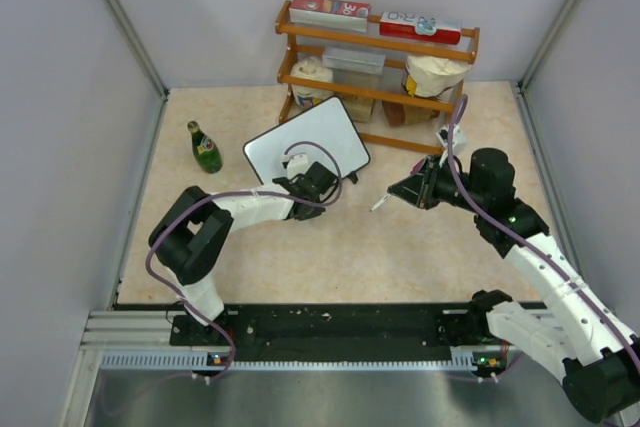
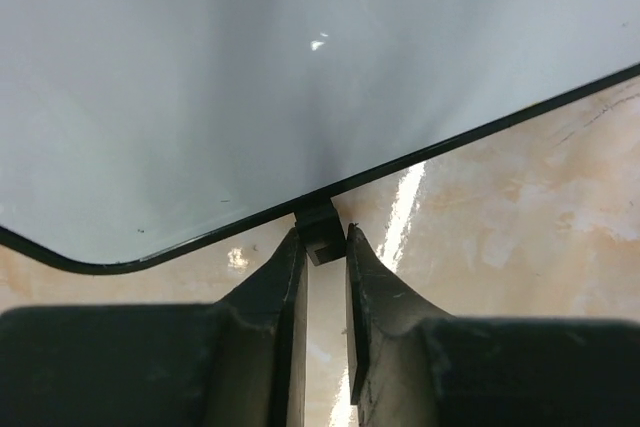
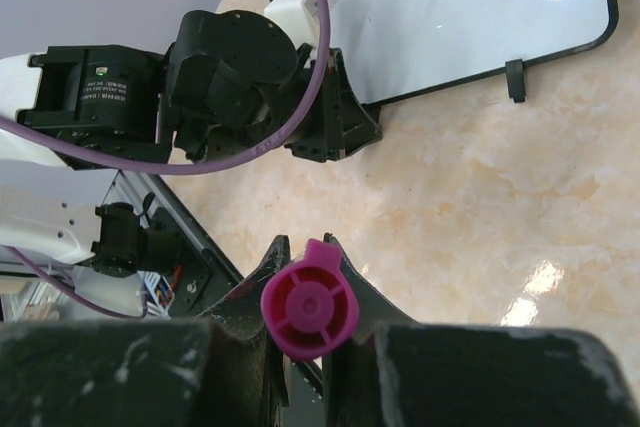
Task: Write a sentence on the whiteboard
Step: Pick up the whiteboard stand from the center of the board.
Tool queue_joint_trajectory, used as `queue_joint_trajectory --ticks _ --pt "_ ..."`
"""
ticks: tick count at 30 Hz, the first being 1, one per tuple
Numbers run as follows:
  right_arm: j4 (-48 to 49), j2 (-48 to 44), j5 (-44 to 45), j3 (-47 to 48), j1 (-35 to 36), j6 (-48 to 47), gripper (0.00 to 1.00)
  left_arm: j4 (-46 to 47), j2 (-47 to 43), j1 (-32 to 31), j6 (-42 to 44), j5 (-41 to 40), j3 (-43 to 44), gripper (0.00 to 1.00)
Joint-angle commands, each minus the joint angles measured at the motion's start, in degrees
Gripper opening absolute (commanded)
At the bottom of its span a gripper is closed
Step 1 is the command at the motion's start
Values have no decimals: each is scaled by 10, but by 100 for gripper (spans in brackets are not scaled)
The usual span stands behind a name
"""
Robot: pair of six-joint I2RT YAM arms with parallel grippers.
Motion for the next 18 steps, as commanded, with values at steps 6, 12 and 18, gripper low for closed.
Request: queue_joint_trajectory --ticks 6,12,18 --pt "9 1 0 2 -7 -8 0 -17 -25 12 30 -24 -46 0" --pt "10 1 -1 3 -7 -8 0 -15 -52 8 24 -2 -75 0" --pt "11 2 2 4 -8 -7 0 -15 -79 -10 12 11 -104 0"
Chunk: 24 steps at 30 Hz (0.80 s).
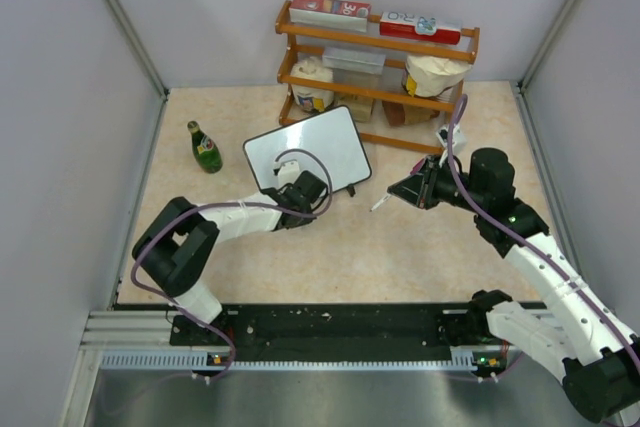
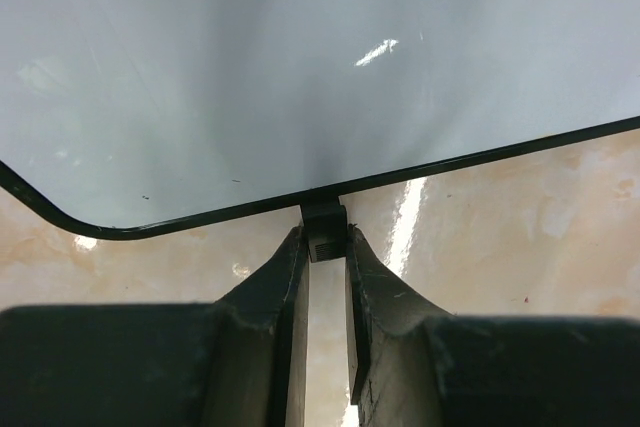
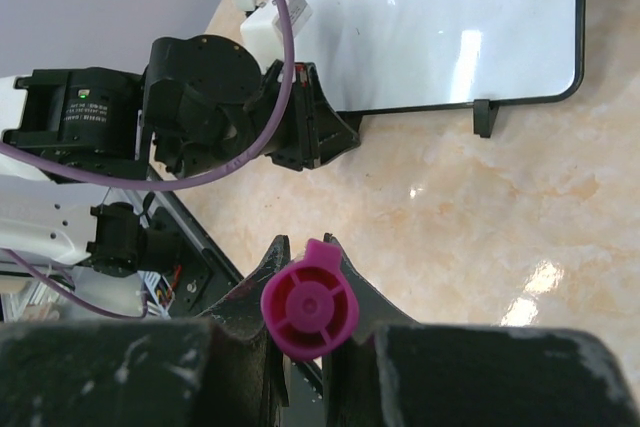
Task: Write a sentence on the whiteboard
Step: Pick up the whiteboard stand from the center of the board, then move the whiteboard stand to the center of the board.
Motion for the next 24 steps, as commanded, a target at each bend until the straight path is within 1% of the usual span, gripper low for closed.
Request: queue_joint_trajectory --ticks 1,9,18,24 --pt "11 2 3 4 -7 -7 0 -48 -25 -20 -7 16 -33 0" --pt "11 -6 3 1 -7 -8 0 -66 -39 -85 -36 16 -41 0" --pt "9 -25 13 -11 -7 -5 0 -94 -28 -173 -69 25 -26 0" --pt "-21 -44 49 -11 -8 -19 0 -114 -28 -223 -98 23 -17 0"
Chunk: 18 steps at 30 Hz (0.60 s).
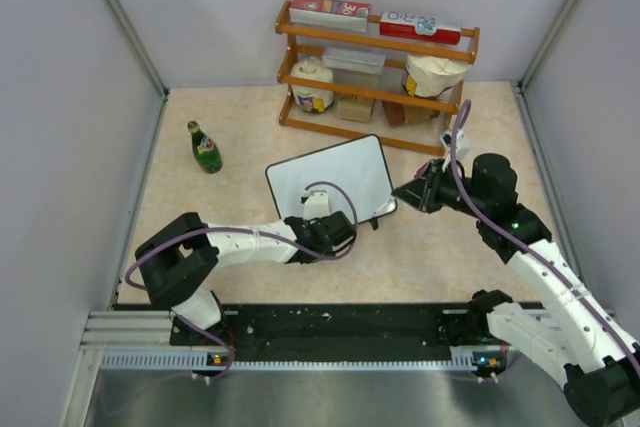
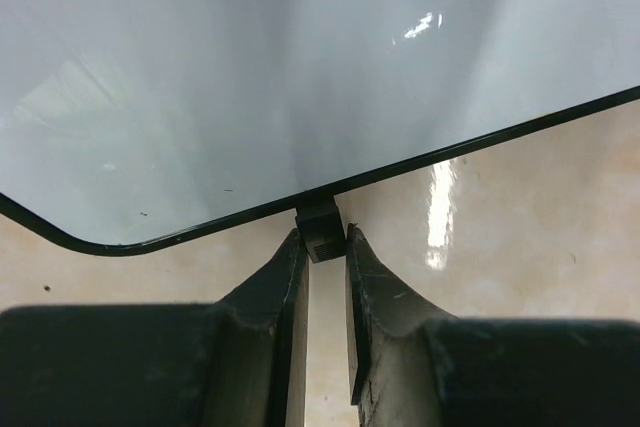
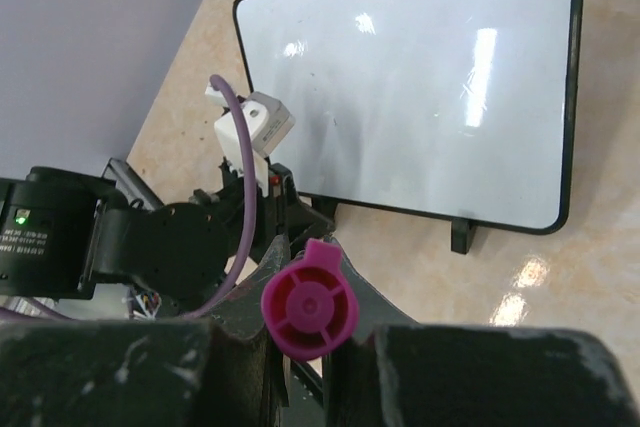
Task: Write a sentence on the whiteboard
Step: Move the whiteboard stand to the center of the board.
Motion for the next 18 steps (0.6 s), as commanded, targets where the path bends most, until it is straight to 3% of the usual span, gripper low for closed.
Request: queue_joint_trajectory --ticks 1,18 --pt "-15 -30 36 4 -7 -21 0 -50 0 -49 -33 62 9 0" --pt "-112 -165 86 -30 -7 -21 0 -114 24 -171 -125 65 43 0"
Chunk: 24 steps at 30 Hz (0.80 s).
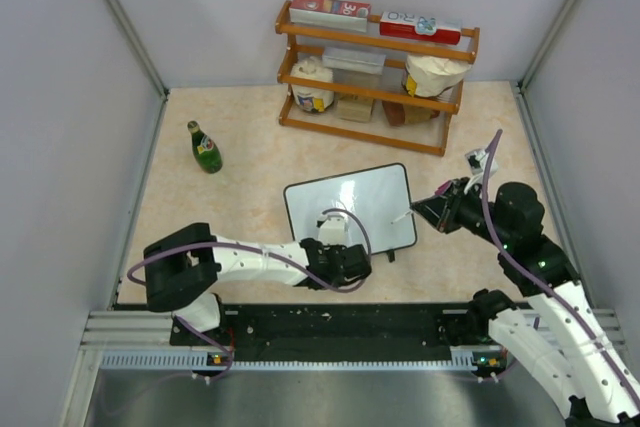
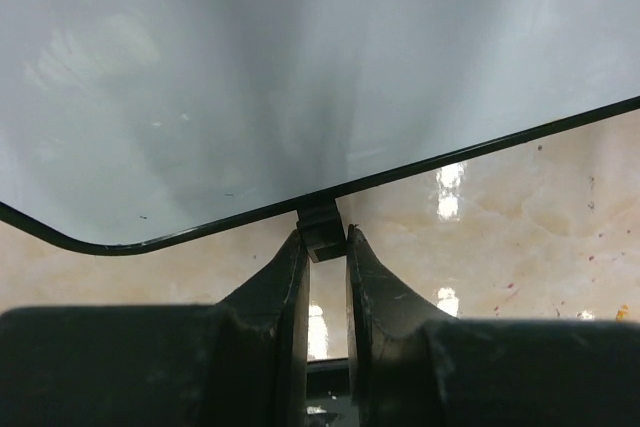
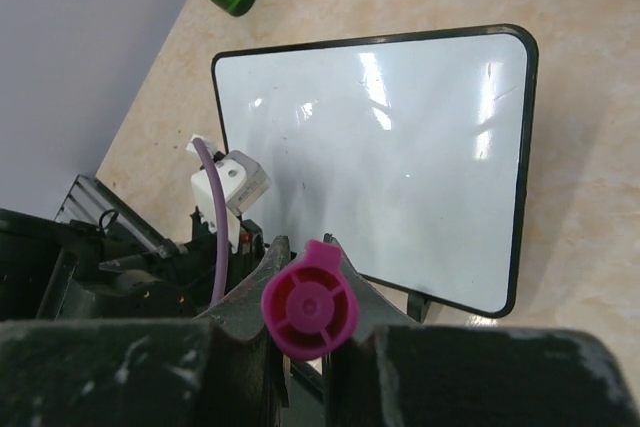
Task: Write a sentence on the whiteboard
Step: Move the whiteboard stand to the center of the board.
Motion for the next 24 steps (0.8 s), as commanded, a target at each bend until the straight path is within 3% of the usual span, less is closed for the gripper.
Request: queue_joint_trajectory --ticks 1,10,14,15,17,24 --pt "-21 -21 17 -5 -5 0 0 -49 25 -43 -39 52 31 0" --pt "-43 -46 36 -7 -5 -4 0 -71 61 -76 -46 74 85 3" --pt "-47 -48 39 -11 -5 -6 0 -43 59 -78 -32 77 78 19" --pt "-48 -48 39 -12 -5 -6 0 -34 59 -78 -26 79 78 38" --pt "-48 -48 40 -12 -4 -6 0 -29 63 -79 -17 83 84 50" --pt "-50 -46 48 -10 -5 -10 0 2 70 -80 19 89 92 55"
